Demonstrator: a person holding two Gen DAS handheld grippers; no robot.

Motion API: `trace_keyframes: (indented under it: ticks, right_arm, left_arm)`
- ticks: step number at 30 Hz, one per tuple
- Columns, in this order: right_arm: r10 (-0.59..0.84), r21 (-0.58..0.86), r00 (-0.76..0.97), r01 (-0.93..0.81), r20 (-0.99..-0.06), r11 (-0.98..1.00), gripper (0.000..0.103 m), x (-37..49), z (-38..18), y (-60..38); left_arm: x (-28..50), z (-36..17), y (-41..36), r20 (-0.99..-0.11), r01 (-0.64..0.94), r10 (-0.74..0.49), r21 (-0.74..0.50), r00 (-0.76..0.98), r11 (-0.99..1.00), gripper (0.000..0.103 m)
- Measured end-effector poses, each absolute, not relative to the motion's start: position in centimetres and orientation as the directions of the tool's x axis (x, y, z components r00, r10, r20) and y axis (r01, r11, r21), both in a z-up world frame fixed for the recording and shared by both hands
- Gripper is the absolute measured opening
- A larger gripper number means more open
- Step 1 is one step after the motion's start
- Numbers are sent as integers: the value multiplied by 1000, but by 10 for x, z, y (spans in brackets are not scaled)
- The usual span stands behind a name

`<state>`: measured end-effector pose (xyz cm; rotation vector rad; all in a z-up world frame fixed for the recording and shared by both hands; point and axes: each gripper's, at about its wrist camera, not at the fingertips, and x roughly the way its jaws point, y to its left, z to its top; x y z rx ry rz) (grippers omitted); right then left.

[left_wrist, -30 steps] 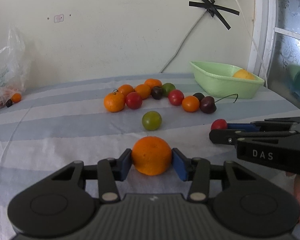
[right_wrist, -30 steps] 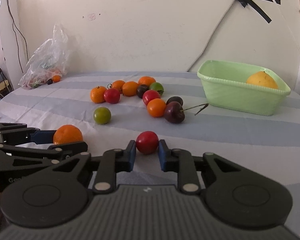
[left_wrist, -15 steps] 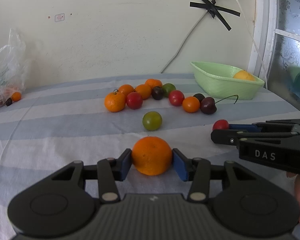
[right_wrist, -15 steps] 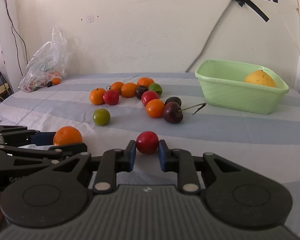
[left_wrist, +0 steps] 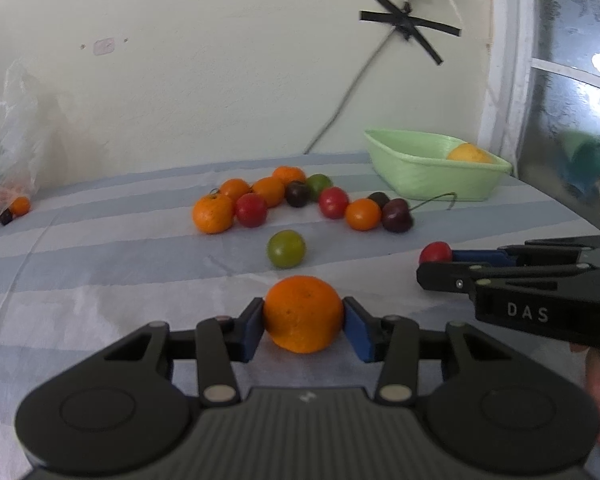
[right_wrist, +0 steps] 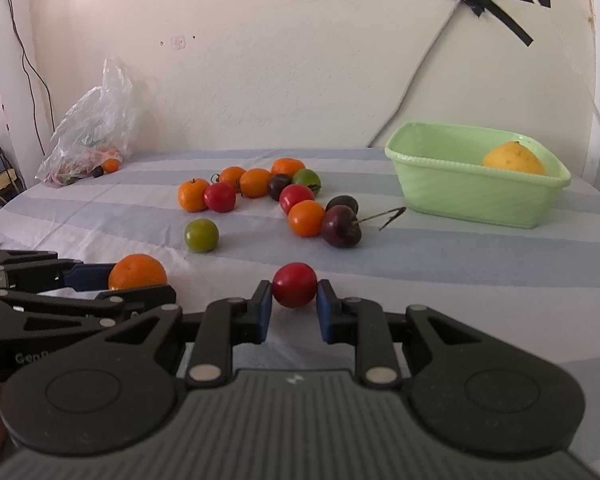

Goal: Organize fruits
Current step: 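Lift the orange and red tomato and carry them toward the basin, then lower both fruits into the green basin and open both grippers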

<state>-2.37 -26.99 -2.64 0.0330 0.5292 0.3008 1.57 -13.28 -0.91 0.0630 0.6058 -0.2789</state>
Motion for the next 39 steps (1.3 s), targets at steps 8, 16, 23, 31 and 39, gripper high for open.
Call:
trace_keyframes:
  ticks: [8, 16, 23, 31, 39]
  right_arm:
    - [213, 60, 864, -209, -457, 976, 27, -45, -15, -312]
    - [217, 131, 834, -175, -506, 976, 26, -35, -22, -349]
    - [177, 102, 927, -152, -330, 983, 27, -8, 16, -363]
    - [153, 81, 933, -134, -327, 988, 27, 52, 2, -373]
    - [145, 69, 927, -129, -347, 989, 28, 66, -11, -373]
  left_arm:
    - [27, -3, -183, -602, 439, -387, -68, 698, 896, 42]
    - [50, 11, -218, -608, 505, -441, -75, 660, 860, 42]
    - [111, 56, -241, -534, 478, -458, -111, 710, 871, 42]
    - [201, 48, -270, -613, 457, -468, -190, 636, 869, 42]
    - [220, 28, -283, -642, 454, -468, -203, 608, 868, 44]
